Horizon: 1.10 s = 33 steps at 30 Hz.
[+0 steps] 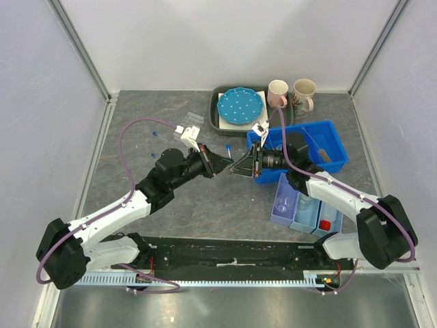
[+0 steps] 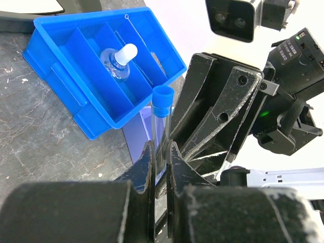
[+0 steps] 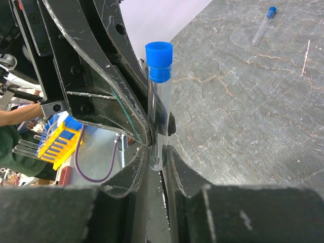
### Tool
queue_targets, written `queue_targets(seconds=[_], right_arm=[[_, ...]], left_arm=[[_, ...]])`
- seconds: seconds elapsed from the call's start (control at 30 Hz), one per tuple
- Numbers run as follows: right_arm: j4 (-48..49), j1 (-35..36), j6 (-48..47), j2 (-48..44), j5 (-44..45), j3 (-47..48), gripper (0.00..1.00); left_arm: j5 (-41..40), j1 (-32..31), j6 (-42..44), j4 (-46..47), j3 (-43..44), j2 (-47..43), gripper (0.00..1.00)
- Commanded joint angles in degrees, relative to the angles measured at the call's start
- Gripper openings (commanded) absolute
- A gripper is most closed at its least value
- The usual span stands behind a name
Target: Organize the chemistry lab equipment
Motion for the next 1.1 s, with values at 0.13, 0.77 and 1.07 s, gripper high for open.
queue_targets(seconds=[0.13, 0.77, 1.07], right_arm=[[-0.8, 0.0, -3.2, 0.6, -1.5, 2.2, 0.14], [-7.6, 1.2, -16.7, -1.9, -4.0, 2.4, 0.12], [-9.4, 1.6, -20.0, -1.5, -5.1, 2.6, 0.12]], left_arm=[[-1.6, -0.5, -1.3, 1.4, 1.3, -1.3, 0.3], [6.5, 6.2, 6.7, -37.6, 20.9, -0.3, 0.82], [13.5, 6.2, 8.1, -38.7, 25.5, 6.6, 0.7]])
